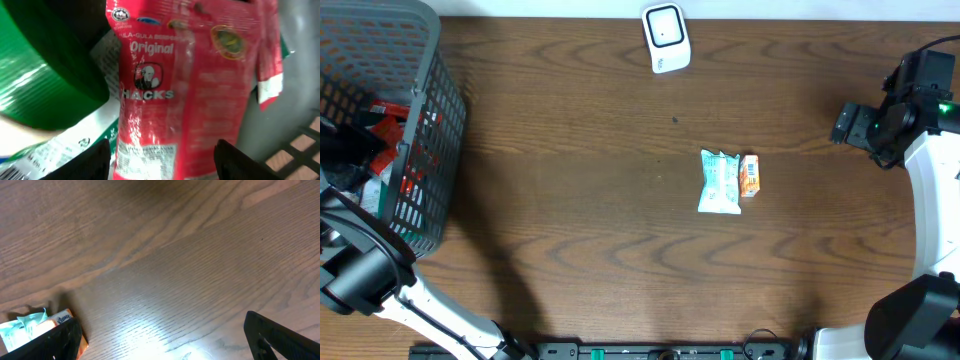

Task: Scan the item barcode
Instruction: 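Reach the left gripper into the basket toward the red snack bag, then grasp the red Hacks snack bag with the left gripper and lift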

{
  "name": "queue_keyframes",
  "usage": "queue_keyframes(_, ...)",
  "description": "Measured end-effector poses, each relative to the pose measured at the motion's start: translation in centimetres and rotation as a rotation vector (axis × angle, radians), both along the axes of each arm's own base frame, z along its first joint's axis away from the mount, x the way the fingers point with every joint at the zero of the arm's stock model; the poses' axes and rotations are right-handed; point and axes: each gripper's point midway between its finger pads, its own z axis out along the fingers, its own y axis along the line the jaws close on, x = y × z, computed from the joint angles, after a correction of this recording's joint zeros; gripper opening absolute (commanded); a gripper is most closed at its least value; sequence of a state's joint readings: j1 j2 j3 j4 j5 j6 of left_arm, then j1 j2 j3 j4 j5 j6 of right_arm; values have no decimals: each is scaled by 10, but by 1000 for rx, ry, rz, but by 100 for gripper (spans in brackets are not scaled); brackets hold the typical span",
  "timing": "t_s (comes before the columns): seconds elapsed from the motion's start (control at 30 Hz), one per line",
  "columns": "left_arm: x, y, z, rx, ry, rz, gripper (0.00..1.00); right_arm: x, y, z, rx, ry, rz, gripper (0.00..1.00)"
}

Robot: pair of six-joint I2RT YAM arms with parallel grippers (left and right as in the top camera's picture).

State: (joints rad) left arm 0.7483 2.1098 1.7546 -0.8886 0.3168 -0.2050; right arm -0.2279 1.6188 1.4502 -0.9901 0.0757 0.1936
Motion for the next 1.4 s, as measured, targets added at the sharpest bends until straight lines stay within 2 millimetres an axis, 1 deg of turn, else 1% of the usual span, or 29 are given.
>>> queue_keyframes(0.1,-1,-1,-9,-2,2,0,66,0,0,0,0,0,0,99)
queue_keyframes(0.43,0,-2,-32,9,-21,-2,66,0,0,0,0,0,0,99)
queue_keyframes(0.53,2,-3,-35,12,-45,-6,66,0,0,0,0,0,0,99)
queue_keyframes(0.6,3,-5,-36,15,-55,-7,53,0,0,0,0,0,0,99)
queue_keyframes(0.67,4,-5,-36,7,-65,4,45,0,0,0,0,0,0,99)
queue_keyframes(0.83,7,-8,-34,-23,-80,31,34,0,0,0,0,0,0,99)
queue_keyframes(0.87,7,-9,-33,-30,-86,32,27,0,0,0,0,0,0,99)
queue_keyframes(0.9,8,-10,-32,-37,-93,33,15,0,0,0,0,0,0,99)
queue_keyframes(0.93,8,-11,-30,-42,-99,33,7,0,0,0,0,0,0,99)
queue_keyframes(0.97,9,-12,-26,-45,-109,33,7,0,0,0,0,0,0,99)
queue_keyframes(1.07,13,-12,-4,-26,-156,31,7,0,0,0,0,0,0,99)
queue_keyframes(1.1,15,-12,7,-9,-176,30,7,0,0,0,0,0,0,99)
queue_keyframes(1.17,18,-8,34,40,-232,29,7,0,0,0,0,0,0,99)
queue_keyframes(1.23,19,-7,67,94,-296,31,7,0,0,0,0,0,0,99)
queue_keyframes(1.3,19,-7,107,153,-372,38,7,0,0,0,0,0,0,99)
queue_keyframes(1.4,13,-12,167,235,-487,53,7,0,0,0,0,0,0,99)
